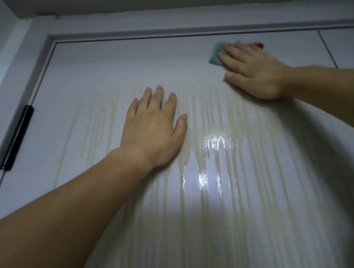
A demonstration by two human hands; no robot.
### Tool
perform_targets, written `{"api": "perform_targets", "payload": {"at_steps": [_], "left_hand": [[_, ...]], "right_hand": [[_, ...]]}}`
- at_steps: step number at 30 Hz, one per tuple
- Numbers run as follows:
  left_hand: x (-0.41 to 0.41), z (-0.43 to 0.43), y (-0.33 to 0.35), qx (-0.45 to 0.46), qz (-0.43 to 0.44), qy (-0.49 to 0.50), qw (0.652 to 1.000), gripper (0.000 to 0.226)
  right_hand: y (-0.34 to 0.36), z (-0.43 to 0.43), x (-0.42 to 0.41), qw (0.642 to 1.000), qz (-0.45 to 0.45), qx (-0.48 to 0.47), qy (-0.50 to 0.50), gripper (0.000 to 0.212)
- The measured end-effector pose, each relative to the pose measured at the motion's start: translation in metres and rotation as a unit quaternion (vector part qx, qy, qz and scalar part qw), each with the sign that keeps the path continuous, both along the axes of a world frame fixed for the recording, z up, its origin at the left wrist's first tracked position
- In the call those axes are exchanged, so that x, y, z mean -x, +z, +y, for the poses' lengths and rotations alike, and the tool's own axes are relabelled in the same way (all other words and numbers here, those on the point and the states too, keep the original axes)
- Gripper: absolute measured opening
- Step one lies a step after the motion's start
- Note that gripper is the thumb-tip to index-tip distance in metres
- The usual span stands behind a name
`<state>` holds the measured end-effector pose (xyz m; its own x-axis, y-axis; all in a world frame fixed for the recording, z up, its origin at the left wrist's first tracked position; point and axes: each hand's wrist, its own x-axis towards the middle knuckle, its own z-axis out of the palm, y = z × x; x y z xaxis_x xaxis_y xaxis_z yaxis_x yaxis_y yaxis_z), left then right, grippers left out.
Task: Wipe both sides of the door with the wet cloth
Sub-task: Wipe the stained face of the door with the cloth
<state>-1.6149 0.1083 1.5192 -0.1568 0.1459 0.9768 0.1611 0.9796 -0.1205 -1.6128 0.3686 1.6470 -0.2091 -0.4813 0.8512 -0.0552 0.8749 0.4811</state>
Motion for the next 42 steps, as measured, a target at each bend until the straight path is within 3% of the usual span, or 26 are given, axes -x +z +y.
{"api": "perform_targets", "payload": {"at_steps": [3,8,13,17,19,22,24,29,34,39,42], "left_hand": [[0.002,0.001,-0.001,-0.010,0.006,-0.008,1.000,0.073],[0.002,0.019,-0.001,-0.011,0.026,-0.019,0.999,0.072],[-0.002,0.054,0.001,0.050,0.009,-0.044,0.998,0.072],[-0.001,0.065,0.003,0.042,0.002,-0.037,0.998,0.072],[-0.001,0.065,0.002,0.037,0.005,-0.037,0.999,0.072],[-0.003,0.069,0.002,0.033,-0.003,-0.036,0.999,0.072],[-0.004,0.072,0.002,0.027,0.000,-0.032,0.999,0.069],[-0.003,0.089,0.000,0.006,0.013,-0.011,1.000,0.066],[-0.002,0.110,0.006,0.042,0.026,-0.034,0.998,0.066],[-0.002,0.136,0.014,0.068,0.024,-0.046,0.996,0.070],[0.000,0.143,0.016,0.073,0.027,-0.046,0.996,0.070]], "right_hand": [[0.013,0.003,-0.002,0.995,-0.007,0.103,-0.001,0.071],[-0.034,0.003,0.002,0.999,-0.009,-0.038,0.020,0.073],[0.010,0.015,-0.005,0.992,-0.008,0.124,0.004,0.069],[-0.049,0.007,0.002,0.999,-0.007,-0.019,0.026,0.085],[-0.043,0.026,0.003,0.999,0.000,-0.038,0.022,0.084],[0.002,0.051,-0.004,0.993,-0.007,0.114,0.009,0.071],[0.001,0.045,-0.003,0.989,-0.007,0.145,0.012,0.067],[-0.041,0.047,0.006,0.999,-0.002,-0.012,0.041,0.070],[0.014,0.081,-0.001,0.984,-0.011,0.177,0.025,0.063],[-0.032,0.079,0.005,0.998,-0.007,0.020,0.056,0.062],[0.001,0.119,0.003,0.995,-0.002,0.090,0.039,0.060]]}}
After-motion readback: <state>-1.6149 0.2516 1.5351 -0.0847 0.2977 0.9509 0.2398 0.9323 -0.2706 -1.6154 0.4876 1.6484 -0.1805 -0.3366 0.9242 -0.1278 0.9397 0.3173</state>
